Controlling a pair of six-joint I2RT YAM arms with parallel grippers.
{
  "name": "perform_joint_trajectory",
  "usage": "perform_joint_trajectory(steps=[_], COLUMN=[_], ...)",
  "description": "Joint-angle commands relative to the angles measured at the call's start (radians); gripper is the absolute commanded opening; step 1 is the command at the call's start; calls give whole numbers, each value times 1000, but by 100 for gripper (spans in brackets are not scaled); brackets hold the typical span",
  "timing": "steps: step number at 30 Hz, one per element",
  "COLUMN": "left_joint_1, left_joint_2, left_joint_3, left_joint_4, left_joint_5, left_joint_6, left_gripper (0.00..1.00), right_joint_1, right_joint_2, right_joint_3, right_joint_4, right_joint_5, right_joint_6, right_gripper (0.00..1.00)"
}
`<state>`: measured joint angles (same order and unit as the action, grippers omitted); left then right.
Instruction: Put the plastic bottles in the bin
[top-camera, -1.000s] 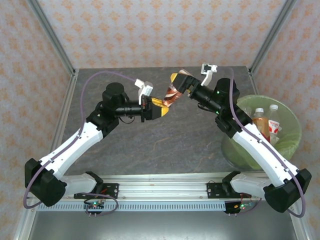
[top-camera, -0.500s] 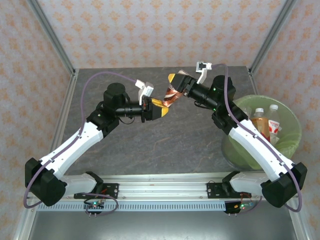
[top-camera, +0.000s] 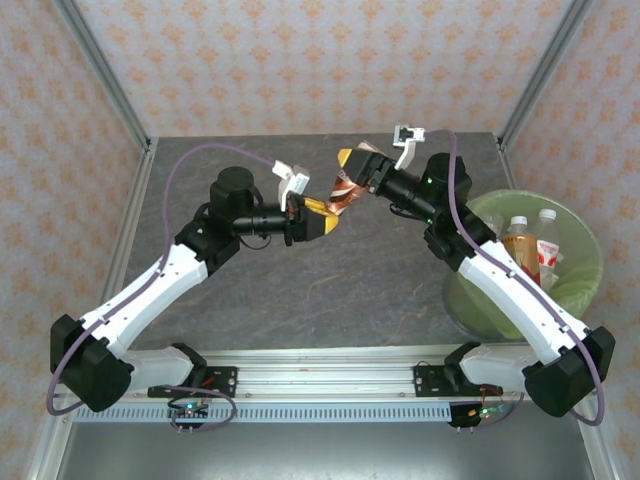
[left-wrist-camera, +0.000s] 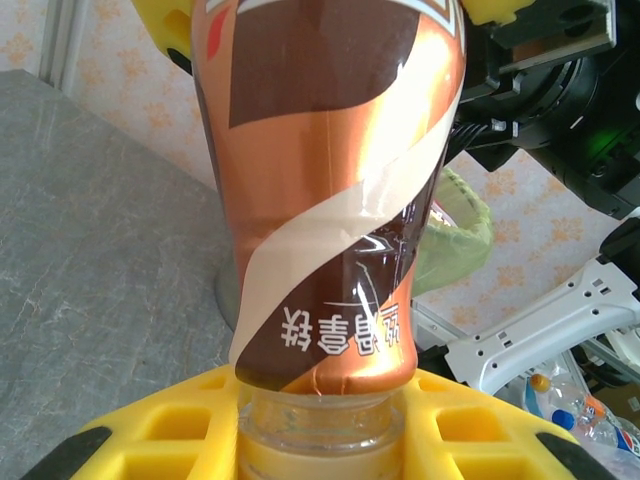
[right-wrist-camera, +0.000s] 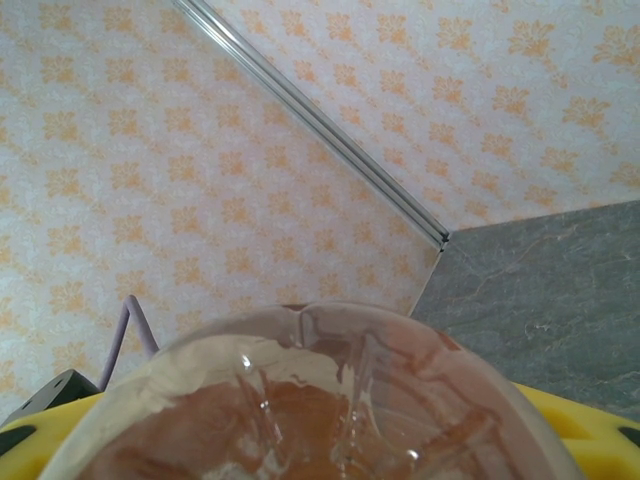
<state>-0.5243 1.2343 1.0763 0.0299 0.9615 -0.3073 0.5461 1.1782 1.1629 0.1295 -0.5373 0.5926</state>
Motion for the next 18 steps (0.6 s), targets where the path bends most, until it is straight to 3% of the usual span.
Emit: perform_joint_trajectory(steps=[1, 3, 8, 14, 18], left_joint_1=[2, 3, 3, 2, 3], left_joint_2=[28, 36, 43, 54, 73], left_joint_3=[35, 35, 34, 36, 51], left_joint_4=[-14, -1, 25, 14, -11], left_joint_5=[-110, -119, -146, -193, -183], left_joint_6=[11, 3, -14, -26, -22], left_gripper=[0, 0, 0, 0, 0], right_joint_1=[-1, 0, 0, -1, -1], right_joint_2=[-25, -23, -39, -46, -42], right_joint_3=[-11, -10, -20, -32, -35], right_joint_4=[27, 29, 31, 43, 53], right_joint_5=[0, -29, -32, -23, -26], right_joint_6=[-29, -34, -51, -52, -51], right_gripper=[59, 76, 80, 68, 51])
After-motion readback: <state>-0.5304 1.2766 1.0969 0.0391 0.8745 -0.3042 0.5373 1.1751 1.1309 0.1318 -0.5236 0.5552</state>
